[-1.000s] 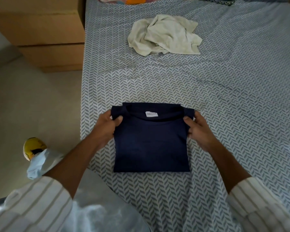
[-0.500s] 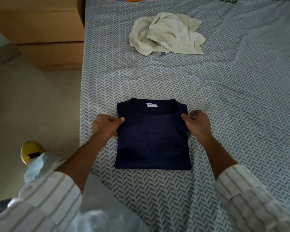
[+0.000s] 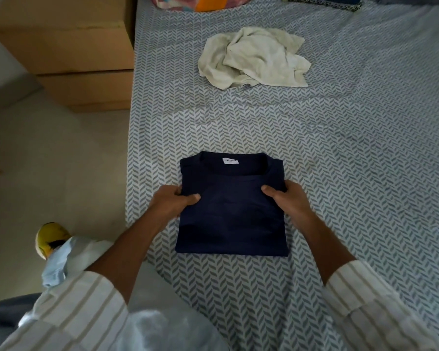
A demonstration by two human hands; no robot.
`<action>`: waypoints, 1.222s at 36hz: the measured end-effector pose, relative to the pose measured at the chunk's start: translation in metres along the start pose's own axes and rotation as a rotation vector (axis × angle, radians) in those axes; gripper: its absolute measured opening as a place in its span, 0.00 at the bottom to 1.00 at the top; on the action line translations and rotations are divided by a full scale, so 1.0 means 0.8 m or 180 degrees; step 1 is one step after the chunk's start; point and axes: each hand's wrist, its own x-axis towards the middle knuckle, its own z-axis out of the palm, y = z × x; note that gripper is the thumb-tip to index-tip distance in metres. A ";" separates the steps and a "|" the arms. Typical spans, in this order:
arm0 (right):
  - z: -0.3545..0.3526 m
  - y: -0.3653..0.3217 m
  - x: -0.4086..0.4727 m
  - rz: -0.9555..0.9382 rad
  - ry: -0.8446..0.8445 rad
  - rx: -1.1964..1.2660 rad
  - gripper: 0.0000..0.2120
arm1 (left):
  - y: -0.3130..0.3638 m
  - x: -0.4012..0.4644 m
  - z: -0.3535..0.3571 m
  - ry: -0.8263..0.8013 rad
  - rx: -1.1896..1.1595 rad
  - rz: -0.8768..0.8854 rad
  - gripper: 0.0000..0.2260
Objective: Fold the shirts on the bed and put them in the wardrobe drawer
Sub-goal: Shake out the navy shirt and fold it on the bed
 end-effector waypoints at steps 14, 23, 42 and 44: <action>-0.011 0.017 -0.022 0.0760 -0.0431 0.0259 0.17 | -0.023 -0.032 0.006 -0.0197 0.0538 -0.0372 0.11; -0.009 -0.005 -0.008 0.0767 -0.0324 0.1084 0.20 | 0.018 -0.022 0.018 0.0630 0.0345 -0.0052 0.23; 0.001 -0.062 -0.056 0.0127 -0.1029 0.1495 0.15 | 0.016 -0.052 -0.017 -0.0728 -0.2221 0.0096 0.14; 0.004 -0.079 -0.069 -0.0022 -0.1132 0.1471 0.13 | 0.009 -0.068 -0.033 -0.0657 -0.2277 0.0259 0.13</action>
